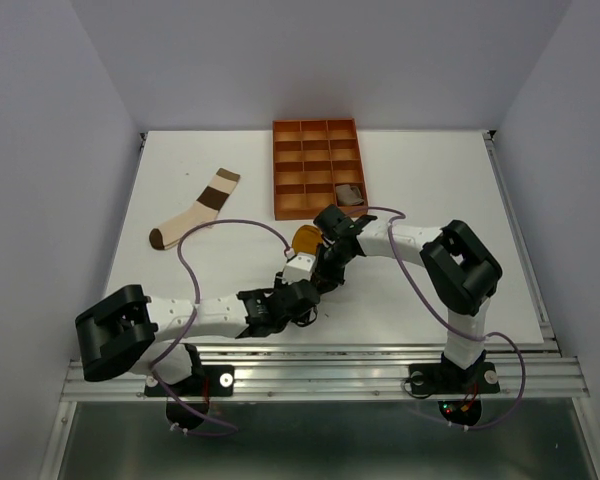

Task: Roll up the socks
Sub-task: Roll the sock at the center of the board.

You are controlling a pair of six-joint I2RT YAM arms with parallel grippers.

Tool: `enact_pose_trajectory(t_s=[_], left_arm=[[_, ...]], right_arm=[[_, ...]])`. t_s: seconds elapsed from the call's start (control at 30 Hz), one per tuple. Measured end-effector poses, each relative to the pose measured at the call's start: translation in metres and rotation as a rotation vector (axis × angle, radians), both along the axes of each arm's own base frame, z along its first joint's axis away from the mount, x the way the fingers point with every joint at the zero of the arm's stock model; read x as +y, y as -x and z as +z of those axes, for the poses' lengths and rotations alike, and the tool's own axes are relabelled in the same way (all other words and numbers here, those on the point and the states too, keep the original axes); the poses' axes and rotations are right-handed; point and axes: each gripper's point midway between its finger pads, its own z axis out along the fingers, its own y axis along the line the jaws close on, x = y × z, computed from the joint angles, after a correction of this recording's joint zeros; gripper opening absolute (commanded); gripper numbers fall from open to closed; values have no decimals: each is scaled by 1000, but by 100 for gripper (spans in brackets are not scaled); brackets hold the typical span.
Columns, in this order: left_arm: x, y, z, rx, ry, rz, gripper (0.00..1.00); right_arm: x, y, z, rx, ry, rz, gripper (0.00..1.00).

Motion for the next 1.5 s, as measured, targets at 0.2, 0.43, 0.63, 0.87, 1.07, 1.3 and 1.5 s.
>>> enact_pose_trajectory(t_s=[0.2,0.43,0.63,0.87,1.07,1.3,1.5], left_arm=[[-1,-2,-12,27,-43,-31,43],[-8,-7,-11,32,-47,-62,0],[-11,-16,-11,70,22,-71,0],[-15,-27,-14,126,102,-65,0],[-27,-33,-16,184,150,-86,0],[-29,-32,-16,281,229,-72,0],[-27,-22,-16,390,284,-58,0]], right_arm=[[-1,-2,0,-2,-3,3,29],[-1,-1,0,-5,-4,11,30],[-6,-12,7,-86,17,10,45],[-34,-55,45,-305,66,-78,56],[-84,-94,70,-437,118,-211,67],[-129,-141,134,-810,214,-217,100],[-119,-170,256,-1361,144,-10,100]])
